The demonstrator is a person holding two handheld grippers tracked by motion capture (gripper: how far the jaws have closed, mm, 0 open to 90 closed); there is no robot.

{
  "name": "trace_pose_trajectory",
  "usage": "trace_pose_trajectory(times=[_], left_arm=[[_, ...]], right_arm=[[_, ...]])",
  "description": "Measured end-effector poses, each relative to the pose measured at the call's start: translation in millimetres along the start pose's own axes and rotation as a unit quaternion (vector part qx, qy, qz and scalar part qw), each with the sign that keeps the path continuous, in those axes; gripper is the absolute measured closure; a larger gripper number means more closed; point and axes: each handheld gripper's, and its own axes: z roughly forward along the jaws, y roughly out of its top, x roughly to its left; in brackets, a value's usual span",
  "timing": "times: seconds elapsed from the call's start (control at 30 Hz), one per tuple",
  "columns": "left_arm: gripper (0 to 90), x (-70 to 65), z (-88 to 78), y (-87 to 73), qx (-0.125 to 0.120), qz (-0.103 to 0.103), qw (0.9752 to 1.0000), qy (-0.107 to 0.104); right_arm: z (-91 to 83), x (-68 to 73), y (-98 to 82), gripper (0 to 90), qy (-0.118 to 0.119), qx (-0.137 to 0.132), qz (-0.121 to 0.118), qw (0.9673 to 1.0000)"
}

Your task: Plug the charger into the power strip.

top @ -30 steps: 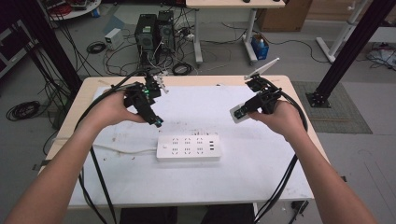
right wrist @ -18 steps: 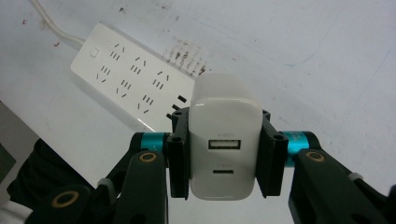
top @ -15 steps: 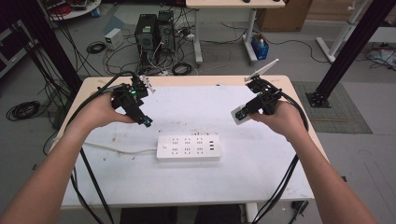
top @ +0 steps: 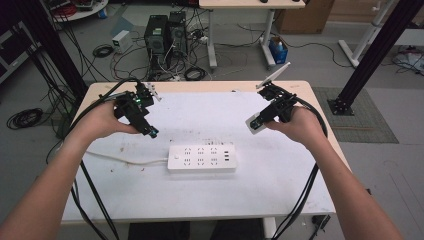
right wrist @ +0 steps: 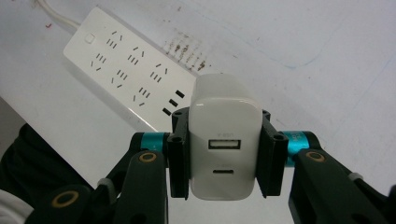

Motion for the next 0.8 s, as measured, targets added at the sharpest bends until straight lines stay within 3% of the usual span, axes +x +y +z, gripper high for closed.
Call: trace_pose_trajectory(times=[0.27,0.5,0.67,0.8], left_arm=[[21.6,-3.1,-1.0,2.5,-0.002,0.008,1.0,-0.001],[21.6,-6.1,-4.6,0.3,-0.004,0.006,1.0,0.001],[21.6,-9.8,-10.0,-4.8,-0.006,0.008,0.9999,0.003],[21.6,-12.5,-13.1,-9.1,-0.007,0.007,0.9999,0.004]], right_arm=[[13.3,5.6,9.9,62.3,-0.004,0.017,-0.027,0.9995],[24.9,17.7,28.0,62.3,-0.008,0.044,-0.071,0.9965],[36.0,30.4,44.2,62.3,-0.004,0.066,-0.116,0.9911],[49.6,41.8,55.7,62.3,-0.01,0.089,-0.159,0.9833]])
